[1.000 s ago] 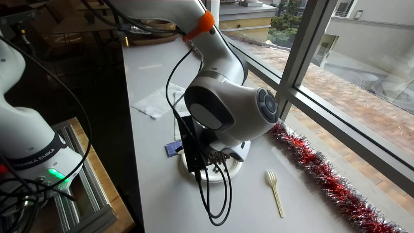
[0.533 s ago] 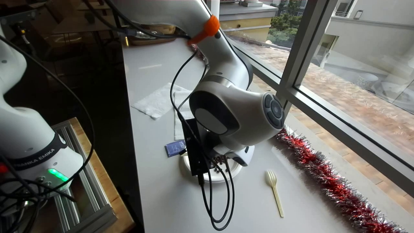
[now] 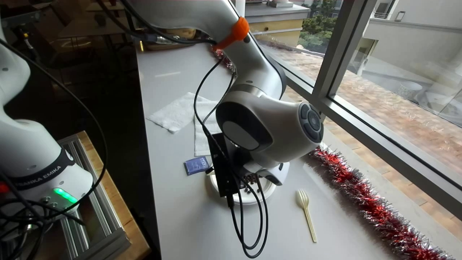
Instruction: Using the spoon, scoop a little of the plate's objects into the cup
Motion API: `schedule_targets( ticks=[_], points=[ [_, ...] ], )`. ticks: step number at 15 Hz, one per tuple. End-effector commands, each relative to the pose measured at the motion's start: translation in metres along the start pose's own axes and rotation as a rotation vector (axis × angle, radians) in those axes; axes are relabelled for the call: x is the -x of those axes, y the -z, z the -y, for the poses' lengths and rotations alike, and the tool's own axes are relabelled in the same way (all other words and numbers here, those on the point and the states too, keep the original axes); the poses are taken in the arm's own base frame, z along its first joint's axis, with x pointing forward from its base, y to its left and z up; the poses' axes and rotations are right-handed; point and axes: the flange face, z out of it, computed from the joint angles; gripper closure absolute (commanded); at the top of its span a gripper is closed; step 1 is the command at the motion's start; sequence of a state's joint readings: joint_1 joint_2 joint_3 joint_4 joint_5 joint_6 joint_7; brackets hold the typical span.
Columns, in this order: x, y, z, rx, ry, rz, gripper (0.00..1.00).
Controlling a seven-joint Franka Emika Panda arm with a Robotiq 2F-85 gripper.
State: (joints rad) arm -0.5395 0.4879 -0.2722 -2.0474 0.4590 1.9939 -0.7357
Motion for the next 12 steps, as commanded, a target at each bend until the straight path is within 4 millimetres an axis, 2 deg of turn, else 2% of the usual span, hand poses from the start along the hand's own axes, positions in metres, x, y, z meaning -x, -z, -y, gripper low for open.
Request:
schedule_targets(
  ticks=[1, 12],
  points=[
    [-0.0106, -0.0031, -0.0061, 0.036, -0.009, -0.015, 0.97],
    [-0.0188, 0.0008, -0.0015, 0.100, 0.011, -0.070, 0.97]
  ],
)
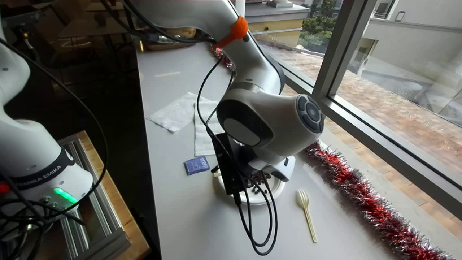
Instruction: Using the spoon, scoop a little of the plate's objects into the cup
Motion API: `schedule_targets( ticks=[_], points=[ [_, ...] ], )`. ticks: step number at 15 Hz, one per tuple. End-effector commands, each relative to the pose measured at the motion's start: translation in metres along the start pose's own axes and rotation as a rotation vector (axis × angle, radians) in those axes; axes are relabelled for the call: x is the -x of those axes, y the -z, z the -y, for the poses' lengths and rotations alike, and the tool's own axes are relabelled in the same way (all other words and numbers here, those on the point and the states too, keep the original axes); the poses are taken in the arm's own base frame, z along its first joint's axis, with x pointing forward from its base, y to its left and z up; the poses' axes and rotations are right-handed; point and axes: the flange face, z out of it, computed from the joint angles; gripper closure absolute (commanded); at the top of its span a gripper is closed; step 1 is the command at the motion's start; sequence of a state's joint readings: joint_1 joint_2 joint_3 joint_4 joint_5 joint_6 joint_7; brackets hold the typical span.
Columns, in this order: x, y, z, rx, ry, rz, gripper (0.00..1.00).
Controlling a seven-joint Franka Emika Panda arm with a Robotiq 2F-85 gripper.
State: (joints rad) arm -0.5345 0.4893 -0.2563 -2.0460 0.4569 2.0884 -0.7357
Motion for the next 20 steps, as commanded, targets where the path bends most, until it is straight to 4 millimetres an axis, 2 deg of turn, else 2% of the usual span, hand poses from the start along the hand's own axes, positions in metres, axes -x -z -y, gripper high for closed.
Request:
schedule_targets(
  ticks=[1, 11, 15, 20],
  points=[
    [-0.007, -0.004, -0.005, 0.039, -0.009, -0.011, 0.97],
    [-0.015, 0.014, -0.017, 0.069, -0.015, -0.079, 0.97],
    [-0.020, 0.014, -0.025, 0.096, -0.015, -0.107, 0.97],
    [-0.027, 0.016, -0.025, 0.133, 0.004, -0.141, 0.97]
  ],
)
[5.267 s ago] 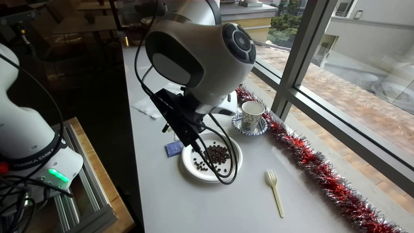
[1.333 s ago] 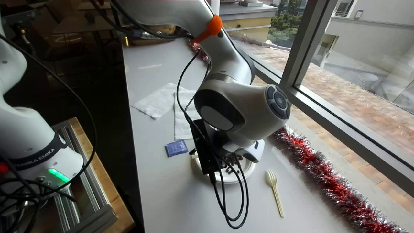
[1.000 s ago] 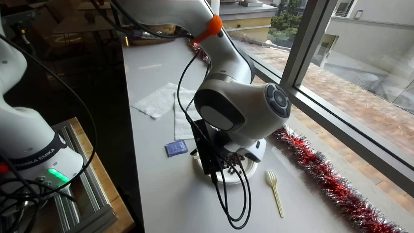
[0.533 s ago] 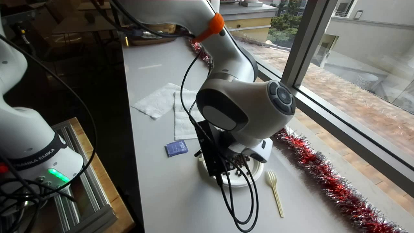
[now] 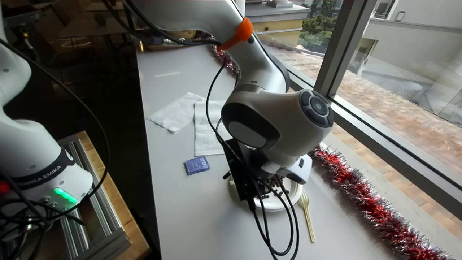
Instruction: Using the spoon, scoop a little of the plate's objects into the cup
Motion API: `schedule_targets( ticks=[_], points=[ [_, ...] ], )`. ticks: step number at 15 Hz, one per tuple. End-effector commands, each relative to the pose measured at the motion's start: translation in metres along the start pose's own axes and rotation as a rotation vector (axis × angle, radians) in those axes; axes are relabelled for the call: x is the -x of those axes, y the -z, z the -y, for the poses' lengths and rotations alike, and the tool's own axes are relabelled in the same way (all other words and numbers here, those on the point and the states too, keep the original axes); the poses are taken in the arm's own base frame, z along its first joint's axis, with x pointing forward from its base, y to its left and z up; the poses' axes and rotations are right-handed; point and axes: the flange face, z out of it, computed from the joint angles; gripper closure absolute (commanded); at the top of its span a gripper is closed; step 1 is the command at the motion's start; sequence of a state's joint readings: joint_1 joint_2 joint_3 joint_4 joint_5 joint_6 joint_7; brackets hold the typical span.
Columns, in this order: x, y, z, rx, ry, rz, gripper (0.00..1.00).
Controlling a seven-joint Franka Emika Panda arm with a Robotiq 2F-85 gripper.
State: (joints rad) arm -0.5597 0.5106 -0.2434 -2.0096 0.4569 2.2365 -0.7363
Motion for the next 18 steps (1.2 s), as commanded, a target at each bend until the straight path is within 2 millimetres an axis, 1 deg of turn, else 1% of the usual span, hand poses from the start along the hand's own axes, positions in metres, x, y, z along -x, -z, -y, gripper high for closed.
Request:
schedule_targets(
  ticks=[1, 7, 15, 18],
  points=[
    [-0.010, -0.006, -0.006, 0.034, 0.011, -0.020, 0.97],
    [-0.025, -0.003, -0.010, 0.063, 0.032, -0.058, 0.97],
    [-0.057, -0.001, -0.010, 0.120, 0.090, -0.116, 0.97],
    [-0.068, -0.004, -0.012, 0.141, 0.104, -0.140, 0.97]
  ],
)
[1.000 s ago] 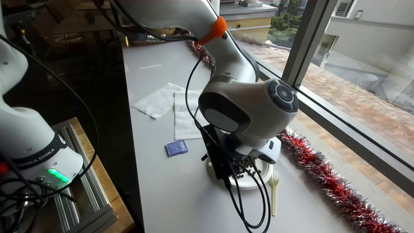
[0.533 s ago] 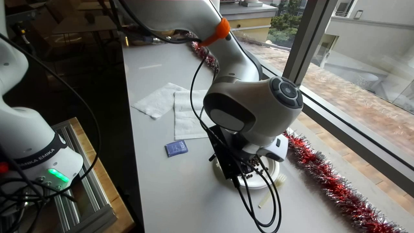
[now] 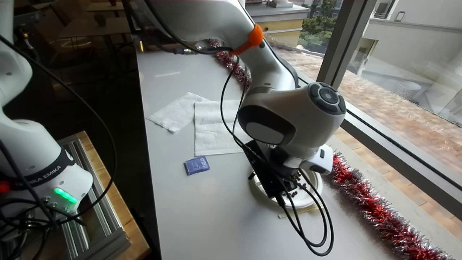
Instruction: Using the spoon, scoop a little of the plate's objects into the cup
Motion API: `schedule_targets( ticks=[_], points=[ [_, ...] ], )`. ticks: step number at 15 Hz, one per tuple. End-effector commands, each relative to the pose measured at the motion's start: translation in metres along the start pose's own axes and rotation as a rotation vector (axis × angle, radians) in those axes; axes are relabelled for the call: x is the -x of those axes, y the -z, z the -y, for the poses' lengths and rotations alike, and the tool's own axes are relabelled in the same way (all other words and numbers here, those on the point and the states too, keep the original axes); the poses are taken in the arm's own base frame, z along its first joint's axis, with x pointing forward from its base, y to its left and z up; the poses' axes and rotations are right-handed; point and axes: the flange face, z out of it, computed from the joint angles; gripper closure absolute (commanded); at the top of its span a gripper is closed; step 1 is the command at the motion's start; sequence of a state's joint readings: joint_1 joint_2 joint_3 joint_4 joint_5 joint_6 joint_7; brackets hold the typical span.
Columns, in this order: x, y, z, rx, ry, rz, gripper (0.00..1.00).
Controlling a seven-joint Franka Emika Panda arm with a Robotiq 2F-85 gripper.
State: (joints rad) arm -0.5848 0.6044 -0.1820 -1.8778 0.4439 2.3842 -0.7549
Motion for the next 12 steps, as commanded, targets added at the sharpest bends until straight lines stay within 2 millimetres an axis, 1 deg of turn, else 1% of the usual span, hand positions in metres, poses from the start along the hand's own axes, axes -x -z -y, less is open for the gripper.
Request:
schedule_targets(
  ticks=[1, 5, 12],
  points=[
    [-0.017, -0.011, -0.009, 0.039, 0.032, -0.025, 0.97],
    [-0.031, -0.012, -0.012, 0.065, 0.035, -0.077, 0.97],
    [-0.049, -0.012, -0.015, 0.080, 0.046, -0.130, 0.97]
  ],
)
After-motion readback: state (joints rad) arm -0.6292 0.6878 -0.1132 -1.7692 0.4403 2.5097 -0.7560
